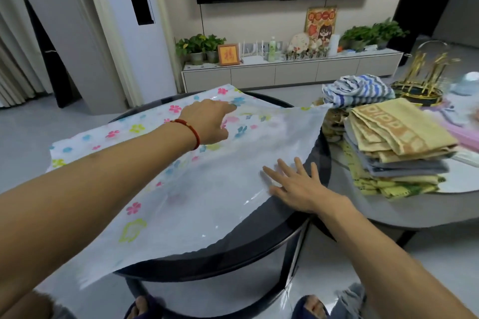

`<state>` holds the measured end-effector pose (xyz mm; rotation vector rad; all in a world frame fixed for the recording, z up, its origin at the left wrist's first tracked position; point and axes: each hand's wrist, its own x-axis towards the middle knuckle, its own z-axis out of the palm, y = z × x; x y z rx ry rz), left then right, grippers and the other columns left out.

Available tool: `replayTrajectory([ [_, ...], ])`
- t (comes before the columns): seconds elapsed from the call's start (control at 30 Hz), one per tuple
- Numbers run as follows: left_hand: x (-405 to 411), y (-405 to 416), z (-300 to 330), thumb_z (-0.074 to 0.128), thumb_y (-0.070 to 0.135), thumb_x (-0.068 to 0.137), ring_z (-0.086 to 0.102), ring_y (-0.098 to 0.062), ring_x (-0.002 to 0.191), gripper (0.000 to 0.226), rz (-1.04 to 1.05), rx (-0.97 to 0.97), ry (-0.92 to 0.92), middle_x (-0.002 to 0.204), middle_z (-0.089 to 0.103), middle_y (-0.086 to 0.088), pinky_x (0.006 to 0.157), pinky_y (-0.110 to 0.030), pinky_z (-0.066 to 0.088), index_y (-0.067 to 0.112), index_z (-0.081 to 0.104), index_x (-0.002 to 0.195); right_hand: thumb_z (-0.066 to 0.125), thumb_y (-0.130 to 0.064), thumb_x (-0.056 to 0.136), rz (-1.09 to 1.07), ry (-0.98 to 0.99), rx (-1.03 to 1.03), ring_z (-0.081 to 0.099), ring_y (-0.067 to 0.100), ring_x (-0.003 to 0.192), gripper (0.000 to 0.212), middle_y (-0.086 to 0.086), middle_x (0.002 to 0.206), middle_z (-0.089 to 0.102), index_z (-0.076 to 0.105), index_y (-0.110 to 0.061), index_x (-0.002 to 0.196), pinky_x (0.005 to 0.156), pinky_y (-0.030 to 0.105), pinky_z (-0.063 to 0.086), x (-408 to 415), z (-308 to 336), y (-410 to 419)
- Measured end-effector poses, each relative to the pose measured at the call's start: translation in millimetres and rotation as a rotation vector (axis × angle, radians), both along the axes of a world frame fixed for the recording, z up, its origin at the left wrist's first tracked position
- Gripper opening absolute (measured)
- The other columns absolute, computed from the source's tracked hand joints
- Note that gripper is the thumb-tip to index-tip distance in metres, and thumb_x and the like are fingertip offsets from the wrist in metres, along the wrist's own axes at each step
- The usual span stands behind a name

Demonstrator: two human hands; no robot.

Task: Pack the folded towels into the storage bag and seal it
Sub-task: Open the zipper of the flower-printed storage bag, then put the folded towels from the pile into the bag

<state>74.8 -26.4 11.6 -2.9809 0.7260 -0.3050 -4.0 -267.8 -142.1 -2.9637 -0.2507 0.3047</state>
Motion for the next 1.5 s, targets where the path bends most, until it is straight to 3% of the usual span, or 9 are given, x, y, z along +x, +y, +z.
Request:
replayTrajectory([
  [0.23, 14.0, -12.0, -12.3, 0.073, 0.052, 0.076, 0.052, -0.023, 0.126, 0.093, -0.025, -0.201, 0.204, 0.158, 0.036, 0.007, 0.103, -0.041, 0.047, 0.033, 0.026, 0.154, 0.063, -0.02, 0.097, -0.116, -0.535, 0.162, 0.059, 0.032, 0.125, 0.031, 0.007, 0.135, 0.067, 0.073, -0.02, 0.126, 0.101, 0.04, 0.047, -15.0, 82.7, -105.2],
  [0.4, 19.3, -17.8, -14.8, 0.075, 0.061, 0.071, 0.042, -0.023, 0.137, 0.102, -0.063, -0.138, 0.176, 0.162, 0.027, 0.008, 0.108, -0.043, 0.043, 0.033, 0.023, 0.154, 0.049, -0.037, 0.104, -0.634, -0.313, -0.112, 0.035, 0.041, 0.145, 0.037, 0.015, 0.165, 0.033, 0.059, -0.045, 0.139, 0.116, 0.055, 0.032, -3.1, 119.7, -203.4],
  [0.47, 19.7, -18.1, -13.4, 0.075, 0.061, 0.07, 0.05, -0.021, 0.13, 0.101, -0.073, -0.121, 0.136, 0.161, 0.029, 0.01, 0.101, -0.041, 0.048, 0.034, 0.025, 0.153, 0.044, -0.025, 0.106, -0.657, -0.203, 0.001, 0.06, 0.035, 0.116, 0.041, 0.019, 0.142, 0.056, 0.059, -0.041, 0.14, 0.096, 0.04, 0.05, 1.8, 119.2, -230.3],
  [0.57, 19.7, -19.1, -11.7, 0.074, 0.062, 0.07, 0.052, -0.022, 0.126, 0.099, -0.052, -0.13, 0.117, 0.16, 0.03, 0.013, 0.096, -0.042, 0.052, 0.037, 0.026, 0.152, 0.051, -0.009, 0.098, -0.65, -0.165, 0.066, 0.056, 0.016, 0.069, 0.046, 0.008, 0.095, 0.066, 0.066, -0.032, 0.135, 0.056, 0.027, 0.039, 2.0, 114.9, -254.2],
  [0.8, 20.1, -21.1, -6.4, 0.074, 0.057, 0.074, 0.05, -0.025, 0.128, 0.092, -0.039, -0.144, 0.065, 0.158, 0.034, 0.012, 0.091, -0.045, 0.055, 0.037, 0.029, 0.152, 0.073, -0.009, 0.087, -0.602, -0.153, 0.154, 0.055, 0.03, 0.116, 0.061, 0.011, 0.153, 0.049, 0.062, -0.038, 0.139, 0.09, 0.033, 0.046, 5.0, 127.1, -275.6],
  [1.0, 21.7, -19.1, 6.2, 0.074, 0.047, 0.076, 0.055, -0.024, 0.117, 0.093, -0.037, -0.088, 0.076, 0.157, 0.038, 0.009, 0.084, -0.043, 0.058, 0.036, 0.024, 0.153, 0.06, 0.005, 0.088, -0.576, -0.088, 0.659, 0.068, 0.031, 0.08, 0.04, 0.015, 0.122, 0.064, 0.079, -0.024, 0.109, 0.052, 0.032, 0.059, -6.8, 164.2, -235.6],
  [1.2, 23.1, -16.5, 21.4, 0.073, 0.029, 0.075, 0.054, -0.027, 0.118, 0.092, -0.069, -0.076, 0.052, 0.151, 0.046, 0.003, 0.079, -0.033, 0.048, 0.032, 0.025, 0.154, 0.06, -0.003, 0.094, -0.186, 0.325, 1.005, 0.069, 0.019, 0.06, 0.028, 0.011, 0.09, 0.074, 0.075, -0.01, 0.117, 0.046, 0.027, 0.056, -8.6, 184.3, -148.9],
  [1.33, 22.9, -11.2, 34.7, 0.071, 0.027, 0.077, 0.048, -0.029, 0.129, 0.09, -0.091, -0.078, 0.032, 0.159, 0.035, 0.005, 0.089, -0.038, 0.047, 0.031, 0.025, 0.154, 0.055, 0.001, 0.095, -0.061, 0.308, 1.248, 0.072, 0.02, 0.073, 0.03, 0.012, 0.099, 0.076, 0.075, -0.006, 0.117, 0.059, 0.027, 0.06, 39.6, 157.4, -60.4],
  [1.5, 23.8, -7.9, 53.3, 0.071, 0.023, 0.077, 0.052, -0.025, 0.122, 0.087, -0.108, -0.176, 0.001, 0.154, 0.043, 0.0, 0.088, -0.032, 0.043, 0.026, 0.03, 0.154, 0.06, 0.006, 0.09, -0.446, 0.044, 1.302, 0.066, 0.029, 0.093, 0.039, 0.022, 0.126, 0.068, 0.07, -0.01, 0.125, 0.079, 0.043, 0.058, 109.4, 78.4, 9.4],
])
